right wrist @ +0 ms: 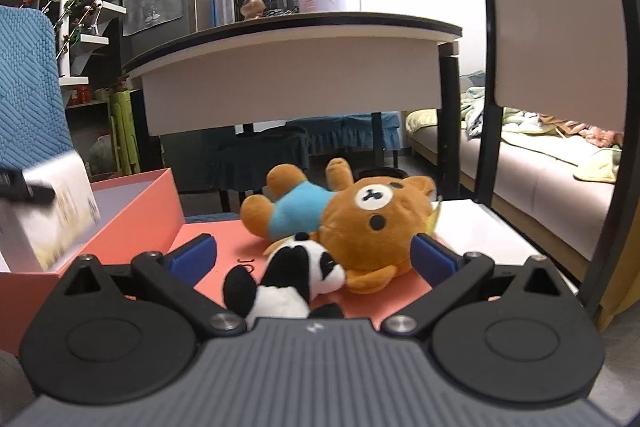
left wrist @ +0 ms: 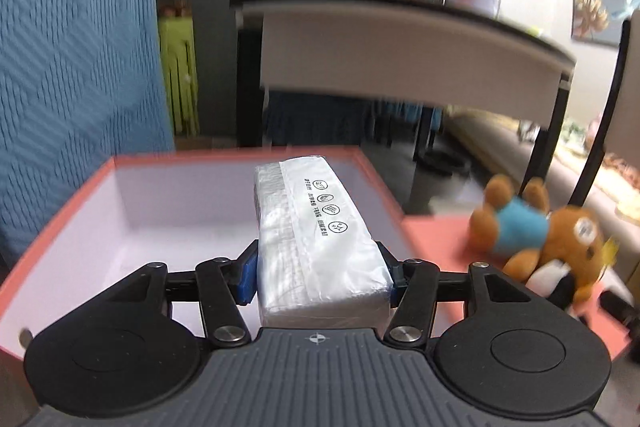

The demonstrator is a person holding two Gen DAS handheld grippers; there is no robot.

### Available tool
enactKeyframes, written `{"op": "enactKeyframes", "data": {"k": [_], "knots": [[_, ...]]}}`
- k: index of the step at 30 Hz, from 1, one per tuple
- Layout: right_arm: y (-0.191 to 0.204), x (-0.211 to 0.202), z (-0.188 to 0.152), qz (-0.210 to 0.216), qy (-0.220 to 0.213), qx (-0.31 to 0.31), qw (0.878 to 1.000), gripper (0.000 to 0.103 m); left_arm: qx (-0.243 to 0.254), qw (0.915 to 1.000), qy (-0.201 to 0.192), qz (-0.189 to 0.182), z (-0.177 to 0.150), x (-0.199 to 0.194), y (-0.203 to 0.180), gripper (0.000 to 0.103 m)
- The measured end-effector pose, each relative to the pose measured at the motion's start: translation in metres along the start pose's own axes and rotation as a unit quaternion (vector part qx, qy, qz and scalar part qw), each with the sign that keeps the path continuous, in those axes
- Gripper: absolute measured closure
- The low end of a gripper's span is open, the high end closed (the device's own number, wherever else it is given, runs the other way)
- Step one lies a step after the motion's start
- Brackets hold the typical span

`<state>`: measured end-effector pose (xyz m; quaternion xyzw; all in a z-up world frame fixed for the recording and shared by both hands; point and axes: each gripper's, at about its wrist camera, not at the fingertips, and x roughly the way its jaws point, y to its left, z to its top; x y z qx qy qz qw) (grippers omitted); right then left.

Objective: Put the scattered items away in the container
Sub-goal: 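Carry the tissue pack into the pink box and open the left gripper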

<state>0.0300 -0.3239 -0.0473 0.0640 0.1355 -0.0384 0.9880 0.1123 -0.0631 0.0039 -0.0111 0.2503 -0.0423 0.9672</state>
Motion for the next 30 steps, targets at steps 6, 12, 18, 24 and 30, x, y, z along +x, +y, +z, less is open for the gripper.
{"op": "enactKeyframes", "data": {"k": [6,12,18,24,30], "knots": [[0.009,0.004,-0.001,0.011,0.006,-0.002,1.0,0.0,0.001,0.9992,0.038,-0.008,-0.017,0.019,0.005,0.042],[0.01,0.002,0.001,0.017,0.005,-0.001,1.0,0.0,-0.013,0.9991,0.039,-0.009,-0.021,0.015,0.012,0.036],[0.011,0.002,0.003,0.023,0.004,-0.001,1.0,0.0,-0.022,0.9994,0.01,-0.023,-0.019,-0.008,0.015,0.018],[0.012,0.003,0.005,0.029,0.004,-0.001,1.0,0.0,-0.005,0.9994,-0.024,-0.024,-0.017,-0.04,0.013,0.009],[0.014,0.005,0.007,0.035,0.003,-0.001,0.999,0.0,-0.002,0.9989,-0.037,-0.029,-0.02,-0.066,0.02,0.004]]}}
